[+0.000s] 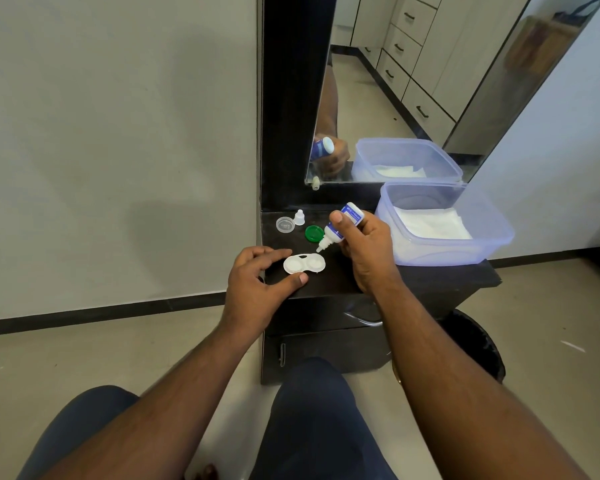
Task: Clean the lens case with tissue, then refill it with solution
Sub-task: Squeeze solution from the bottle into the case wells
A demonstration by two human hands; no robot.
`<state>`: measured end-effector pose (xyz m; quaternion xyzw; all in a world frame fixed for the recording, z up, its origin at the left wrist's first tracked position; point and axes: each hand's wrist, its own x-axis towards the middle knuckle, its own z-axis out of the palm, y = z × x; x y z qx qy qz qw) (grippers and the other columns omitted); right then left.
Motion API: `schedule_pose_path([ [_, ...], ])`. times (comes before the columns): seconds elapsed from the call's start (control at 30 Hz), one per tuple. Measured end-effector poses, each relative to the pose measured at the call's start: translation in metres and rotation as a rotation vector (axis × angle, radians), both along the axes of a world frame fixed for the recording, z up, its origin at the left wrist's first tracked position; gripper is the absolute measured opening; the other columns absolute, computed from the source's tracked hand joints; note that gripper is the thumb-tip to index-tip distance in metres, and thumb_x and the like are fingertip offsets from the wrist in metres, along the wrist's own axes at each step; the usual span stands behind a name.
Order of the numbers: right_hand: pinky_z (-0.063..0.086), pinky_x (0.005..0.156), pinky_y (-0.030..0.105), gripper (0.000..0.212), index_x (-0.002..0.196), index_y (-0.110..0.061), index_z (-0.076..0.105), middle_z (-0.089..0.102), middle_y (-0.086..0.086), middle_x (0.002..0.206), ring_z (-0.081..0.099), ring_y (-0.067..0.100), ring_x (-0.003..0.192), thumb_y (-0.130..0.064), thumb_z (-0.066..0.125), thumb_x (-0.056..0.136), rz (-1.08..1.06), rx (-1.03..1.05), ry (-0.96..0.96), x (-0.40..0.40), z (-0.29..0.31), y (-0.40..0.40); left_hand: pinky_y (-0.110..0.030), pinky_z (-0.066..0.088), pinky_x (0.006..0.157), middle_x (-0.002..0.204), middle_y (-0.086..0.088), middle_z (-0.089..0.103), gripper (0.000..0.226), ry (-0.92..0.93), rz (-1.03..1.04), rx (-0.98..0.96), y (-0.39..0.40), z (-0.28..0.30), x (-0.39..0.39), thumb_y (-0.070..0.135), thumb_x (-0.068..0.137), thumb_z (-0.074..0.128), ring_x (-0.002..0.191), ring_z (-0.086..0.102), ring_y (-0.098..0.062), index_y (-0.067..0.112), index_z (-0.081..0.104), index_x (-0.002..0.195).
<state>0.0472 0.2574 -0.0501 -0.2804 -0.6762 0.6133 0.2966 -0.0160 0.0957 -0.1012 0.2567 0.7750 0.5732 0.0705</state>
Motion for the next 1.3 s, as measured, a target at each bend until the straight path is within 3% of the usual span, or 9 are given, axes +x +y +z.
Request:
schedule_pose_path([
  [0.1,0.048,0.063,0.020,0.024,0.096,-0.014,0.066,0.070,0.005,0.089,0.066,0.014,0.081,-0.033,0.071,0.082,-0.019,-0.004,-0.002,0.0003,-0.0001,-0.0008,-0.011,0.041,0.075,0.110,0.009,0.051,0.043,-0.001,0.001,0.004,-0.0001,0.0006,-0.0001,0.033,0.070,0.083,0.101,0.048,0.009,0.032,0.070,0.111],
  [0.27,0.050,0.063,0.019,0.009,0.084,-0.022,0.064,0.068,0.001,0.081,0.064,0.013,0.079,-0.029,0.070,0.083,-0.041,-0.036,0.042,0.0025,0.0038,-0.0024,-0.013,0.041,0.077,0.111,0.009,0.051,0.044,0.010,-0.003,-0.001,-0.0010,0.0004,0.0005,0.034,0.070,0.082,0.104,0.047,0.007,0.032,0.069,0.112],
  [0.43,0.053,0.069,0.026,0.009,0.083,-0.022,0.065,0.067,0.001,0.079,0.063,0.017,0.081,-0.029,0.070,0.083,-0.034,-0.057,0.038,0.0021,0.0019,-0.0017,-0.012,0.041,0.078,0.111,0.010,0.050,0.043,0.007,0.006,0.005,-0.0001,0.0000,0.0009,0.033,0.070,0.083,0.100,0.045,0.016,0.033,0.069,0.111],
  [0.6,0.052,0.068,0.024,0.009,0.086,-0.023,0.064,0.068,0.001,0.084,0.065,0.016,0.084,-0.031,0.069,0.084,-0.040,-0.046,0.014,0.0013,0.0012,-0.0010,-0.012,0.041,0.078,0.110,0.012,0.050,0.043,0.015,0.007,-0.001,0.0001,-0.0024,-0.0004,0.034,0.070,0.082,0.100,0.042,0.021,0.034,0.069,0.111],
  [0.97,0.049,0.064,0.022,0.020,0.093,-0.017,0.065,0.068,0.003,0.087,0.064,0.015,0.082,-0.034,0.068,0.083,-0.059,-0.025,-0.020,0.0001,-0.0005,-0.0001,-0.013,0.042,0.079,0.111,0.010,0.051,0.042,0.021,0.010,0.009,0.0009,-0.0044,-0.0007,0.034,0.071,0.082,0.100,0.044,0.018,0.034,0.069,0.111],
  [1.13,0.049,0.065,0.023,0.014,0.089,-0.021,0.064,0.068,0.003,0.086,0.064,0.015,0.082,-0.033,0.069,0.083,-0.049,-0.025,-0.025,0.0004,-0.0002,0.0000,-0.014,0.043,0.080,0.111,0.011,0.051,0.042,0.025,0.011,0.000,0.0014,-0.0058,-0.0012,0.035,0.071,0.082,0.100,0.042,0.021,0.035,0.069,0.111],
  [1.3,0.046,0.059,0.018,0.027,0.098,-0.012,0.065,0.067,0.001,0.085,0.060,0.009,0.073,-0.034,0.069,0.083,-0.056,-0.004,-0.051,0.0007,-0.0002,0.0000,-0.012,0.041,0.079,0.111,0.010,0.051,0.042,0.022,0.006,0.004,0.0012,-0.0042,-0.0003,0.033,0.071,0.082,0.099,0.042,0.022,0.036,0.068,0.110],
])
